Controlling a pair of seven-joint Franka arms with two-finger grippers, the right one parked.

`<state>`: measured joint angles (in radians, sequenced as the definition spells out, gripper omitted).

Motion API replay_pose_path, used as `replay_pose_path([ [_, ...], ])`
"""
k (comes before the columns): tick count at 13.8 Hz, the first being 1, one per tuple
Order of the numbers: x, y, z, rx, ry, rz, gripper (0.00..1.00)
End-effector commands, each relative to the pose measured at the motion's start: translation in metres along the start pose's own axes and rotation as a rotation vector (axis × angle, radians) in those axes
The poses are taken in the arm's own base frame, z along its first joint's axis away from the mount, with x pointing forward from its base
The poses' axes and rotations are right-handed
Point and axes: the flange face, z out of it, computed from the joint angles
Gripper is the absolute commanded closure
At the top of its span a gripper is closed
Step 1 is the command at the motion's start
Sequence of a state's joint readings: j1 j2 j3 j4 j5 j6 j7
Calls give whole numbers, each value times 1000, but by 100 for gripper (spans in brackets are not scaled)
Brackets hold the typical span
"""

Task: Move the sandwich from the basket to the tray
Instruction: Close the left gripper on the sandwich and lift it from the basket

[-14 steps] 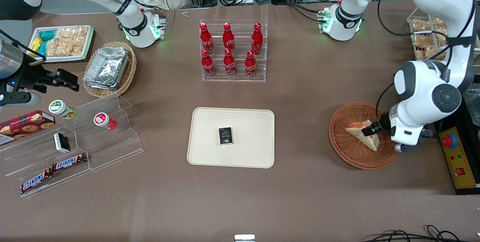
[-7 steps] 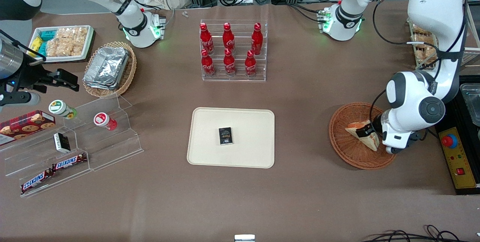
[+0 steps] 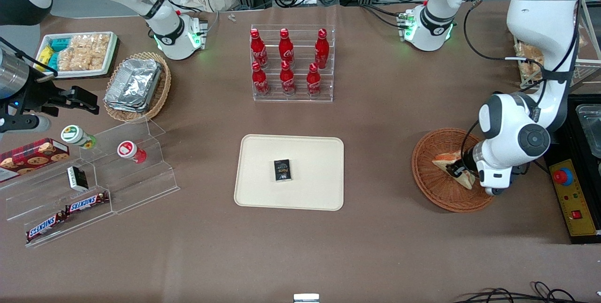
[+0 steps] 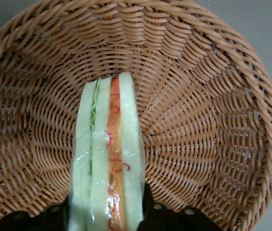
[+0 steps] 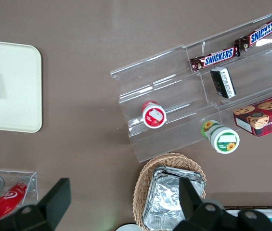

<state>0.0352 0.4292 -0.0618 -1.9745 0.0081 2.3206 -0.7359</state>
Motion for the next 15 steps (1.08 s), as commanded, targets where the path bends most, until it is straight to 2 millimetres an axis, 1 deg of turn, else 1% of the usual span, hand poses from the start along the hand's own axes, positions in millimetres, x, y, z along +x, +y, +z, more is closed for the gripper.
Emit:
replay_pose_path([
  [1,-2,5,-15,-7,27,-9,100],
  [2,-4,7,-27,-15,37,-7,100],
  [3,-6,9,-46,-12,35,-3,100],
  [4,-9,16,-70,-1,22,16,100],
  [5,-12,27,-96,11,5,47,100],
  [7,-17,49,-164,34,-38,127,100],
  [8,-29,65,-192,37,-60,164,100],
  [9,-43,83,-210,31,-72,204,100],
  [10,-59,99,-223,16,-70,244,100],
  [11,-78,115,-226,-4,-69,287,100],
  [12,-99,136,-216,-15,-87,338,100],
  [13,-114,158,-202,-31,-90,386,100],
  [14,-133,181,-184,-37,-82,440,100],
  [15,-163,206,-163,-21,-66,509,100],
])
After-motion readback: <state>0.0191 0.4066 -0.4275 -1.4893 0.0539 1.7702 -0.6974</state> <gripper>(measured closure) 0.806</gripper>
